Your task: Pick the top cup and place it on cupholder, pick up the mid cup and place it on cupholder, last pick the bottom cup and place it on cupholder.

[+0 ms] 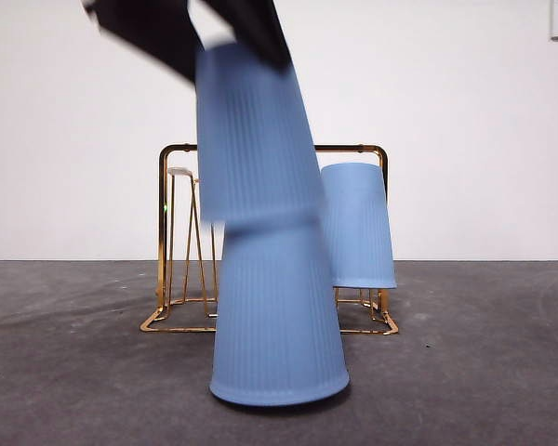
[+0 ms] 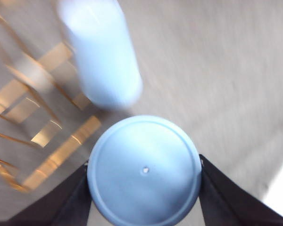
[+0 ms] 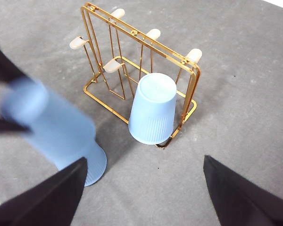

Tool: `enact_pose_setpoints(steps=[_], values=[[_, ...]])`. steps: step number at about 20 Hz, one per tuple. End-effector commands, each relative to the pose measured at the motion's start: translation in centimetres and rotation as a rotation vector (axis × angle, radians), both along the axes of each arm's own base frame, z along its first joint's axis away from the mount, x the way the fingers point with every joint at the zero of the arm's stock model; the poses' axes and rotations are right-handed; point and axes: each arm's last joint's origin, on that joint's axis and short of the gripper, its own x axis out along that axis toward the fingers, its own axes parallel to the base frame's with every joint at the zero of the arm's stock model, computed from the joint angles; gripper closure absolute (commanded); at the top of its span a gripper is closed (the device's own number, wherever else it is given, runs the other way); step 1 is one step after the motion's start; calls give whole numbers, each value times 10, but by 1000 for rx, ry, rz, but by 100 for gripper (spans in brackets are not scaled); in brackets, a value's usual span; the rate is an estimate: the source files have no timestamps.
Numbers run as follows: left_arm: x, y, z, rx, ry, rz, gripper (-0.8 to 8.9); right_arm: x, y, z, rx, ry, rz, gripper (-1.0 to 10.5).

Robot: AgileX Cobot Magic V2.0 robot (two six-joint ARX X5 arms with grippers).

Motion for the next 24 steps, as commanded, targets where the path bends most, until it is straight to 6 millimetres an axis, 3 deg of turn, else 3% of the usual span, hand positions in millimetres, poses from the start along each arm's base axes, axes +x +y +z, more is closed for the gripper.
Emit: enact_pose_setpoints(steps=[1,4,6,16,24], values=[[-9,10,37,-76,-114,30,734,0,1,6,20,-15,5,555],[-19,26,62,-112,-183,78,734,0,1,6,20,-15,6,555],[-20,35,66,-77,-219,156,733,-1,1,6,20,-14,6,555],[17,62,59,15,-233,393,733,-1,1,6,22,-12,9,555],[57,48,36,50,-187,377,733,-1,1,5,19,-6,9,555]])
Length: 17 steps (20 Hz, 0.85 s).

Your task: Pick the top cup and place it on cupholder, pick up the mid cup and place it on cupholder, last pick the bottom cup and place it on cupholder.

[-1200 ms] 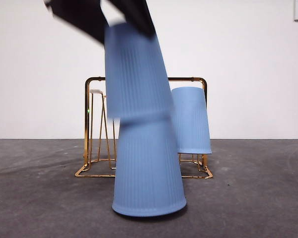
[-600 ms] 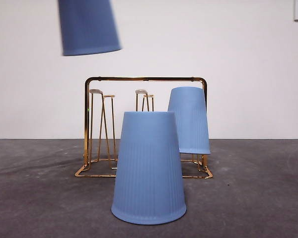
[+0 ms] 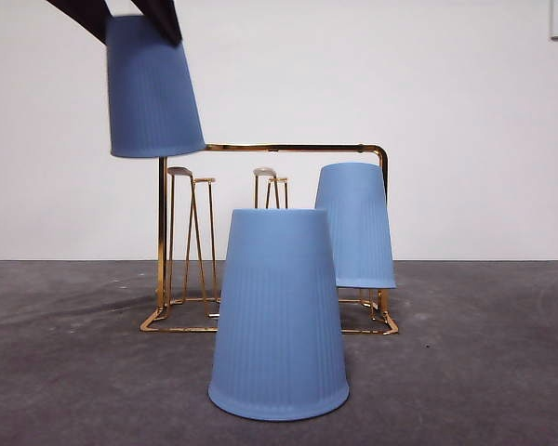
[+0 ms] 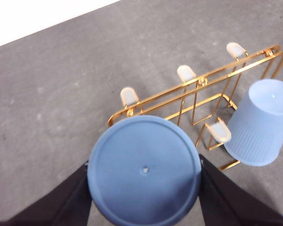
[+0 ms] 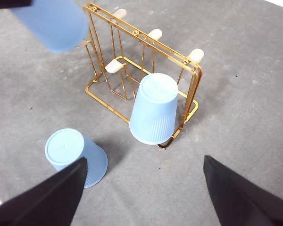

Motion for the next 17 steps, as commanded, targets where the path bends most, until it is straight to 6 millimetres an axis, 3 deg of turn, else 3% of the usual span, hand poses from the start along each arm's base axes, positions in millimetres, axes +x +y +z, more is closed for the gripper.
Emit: enact_pose_setpoints(steps=[1,10,17], values=[[11,-6,-3,21,1,-14,733,-1,1,5,13,-4,3,555],[52,-15,-44,48,140,-40,733,-1,0,5,12,-1,2,555],[70,-21,-69,60,220,-52,722,-1,0,5,12,-1,3,555]])
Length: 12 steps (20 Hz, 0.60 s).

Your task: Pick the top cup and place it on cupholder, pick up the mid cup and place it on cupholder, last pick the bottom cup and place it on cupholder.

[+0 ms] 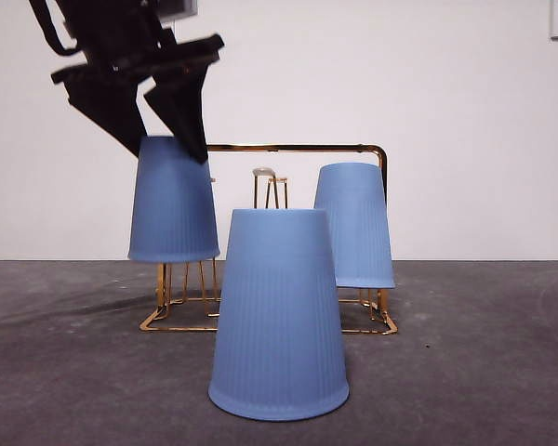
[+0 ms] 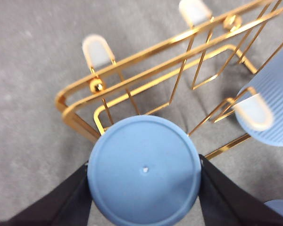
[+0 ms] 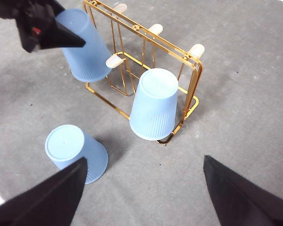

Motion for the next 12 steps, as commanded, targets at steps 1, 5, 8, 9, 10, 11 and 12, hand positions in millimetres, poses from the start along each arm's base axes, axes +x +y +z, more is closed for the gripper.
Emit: enact_pose_setpoints(steps=[1,5,8,9,10,11,12], values=[[9,-5,-6,1,11,-15,722,-1,1,6,17,-14,4,555],[15,-8,-18,19,44,-14,695,-1,1,5,16,-14,4,555],[16,-9,-19,18,51,-18,596,-1,1,5,16,-14,4,555],[15,-9,-19,18,53,-17,583,-1,1,6,17,-14,4,555],[15,-8,-20,22,58,-17,561,-1,1,6,17,-14,4,555],[14,-8,-20,26,65,-17,522,-1,1,6,17,-14,4,555],[14,-8,-20,29,70,-17,474,-1,1,6,17,-15,4,555]])
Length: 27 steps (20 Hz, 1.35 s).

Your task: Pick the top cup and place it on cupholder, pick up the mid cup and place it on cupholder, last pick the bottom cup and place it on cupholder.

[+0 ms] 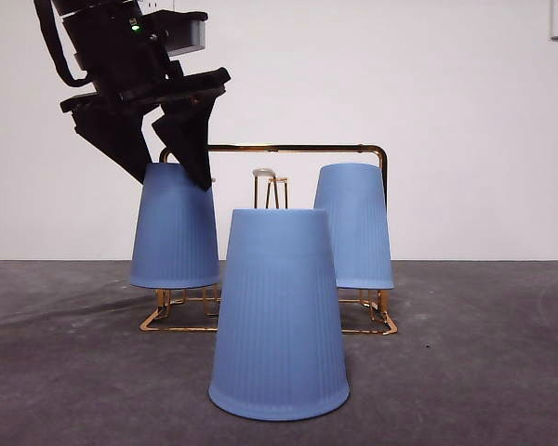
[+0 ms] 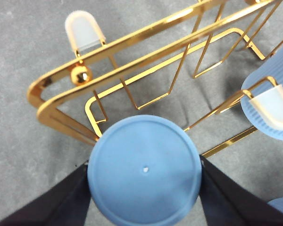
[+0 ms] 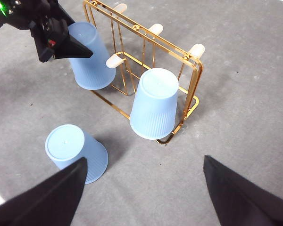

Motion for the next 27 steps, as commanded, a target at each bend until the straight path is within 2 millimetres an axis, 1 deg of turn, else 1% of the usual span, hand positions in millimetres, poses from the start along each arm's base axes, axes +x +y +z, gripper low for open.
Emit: enact_pose_setpoints(steps=[1,2,4,9,12,16,19,20,21,23,27], values=[[2,-3,-2,15,17,-8,431,0,1,6,17,-16,4,555],[1,-2,0,12,14,-8,407,0,1,6,17,-16,4,555],[-3,0,8,-1,-8,-8,404,0,1,6,17,-16,4,555],[-21,12,38,-43,-78,-8,404,0,1,6,18,-15,5,555],[-41,24,59,-66,-116,-8,405,-1,2,6,43,1,44,555],[-77,46,88,-110,-161,5,406,5,10,1,84,67,129,555],[-105,63,106,-144,-206,10,406,15,25,-7,78,134,194,553],[-112,67,110,-156,-218,13,406,18,33,-11,68,152,216,545],[-119,71,114,-170,-228,20,406,21,43,-15,57,172,246,512],[-128,77,118,-184,-239,25,407,27,63,-25,28,200,298,497],[-135,81,121,-194,-250,27,407,38,104,-47,-16,240,379,496]])
